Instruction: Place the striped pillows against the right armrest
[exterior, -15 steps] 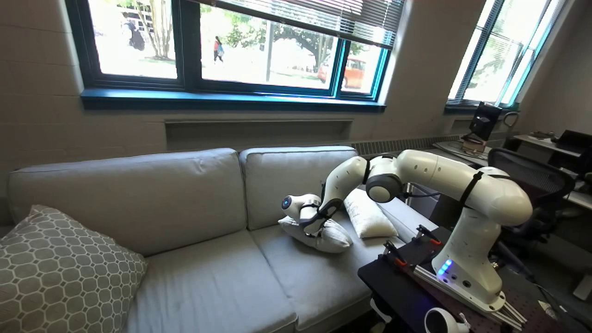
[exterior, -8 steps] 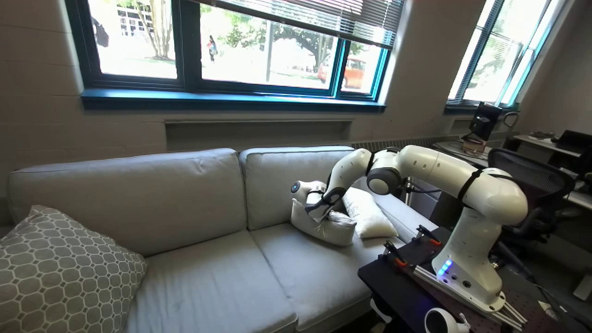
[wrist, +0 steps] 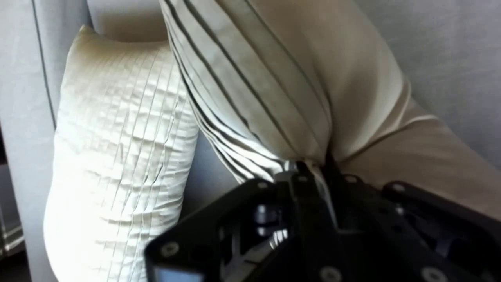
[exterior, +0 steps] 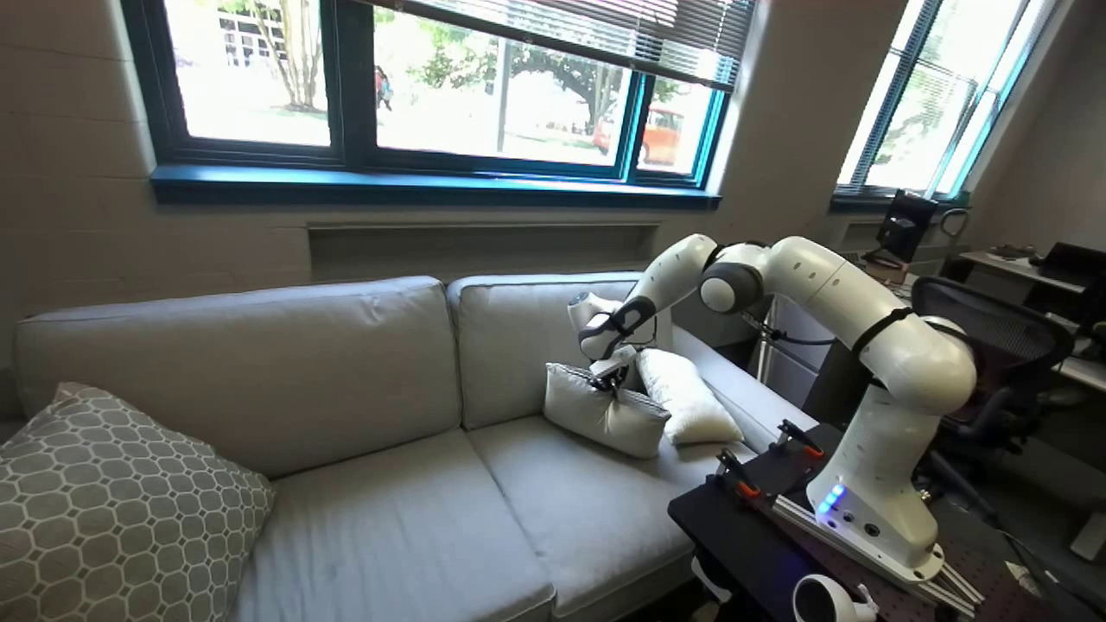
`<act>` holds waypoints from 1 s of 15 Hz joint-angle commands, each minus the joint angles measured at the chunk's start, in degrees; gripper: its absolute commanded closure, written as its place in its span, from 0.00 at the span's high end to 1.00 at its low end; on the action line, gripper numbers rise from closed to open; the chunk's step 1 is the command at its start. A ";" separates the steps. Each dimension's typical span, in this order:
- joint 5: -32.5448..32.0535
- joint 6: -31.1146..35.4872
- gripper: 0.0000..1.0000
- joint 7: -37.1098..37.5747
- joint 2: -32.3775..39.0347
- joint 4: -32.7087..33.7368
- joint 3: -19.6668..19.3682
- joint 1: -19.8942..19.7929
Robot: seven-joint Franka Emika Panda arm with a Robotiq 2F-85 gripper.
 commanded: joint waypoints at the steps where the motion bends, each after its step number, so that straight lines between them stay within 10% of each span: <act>1: 5.50 4.37 0.05 -2.05 -11.45 -13.93 4.07 -3.65; 10: 24.11 19.91 0.05 -10.77 -28.26 -36.51 10.41 -17.17; 15: 32.11 23.72 0.05 -27.69 -27.60 -36.61 14.89 -28.35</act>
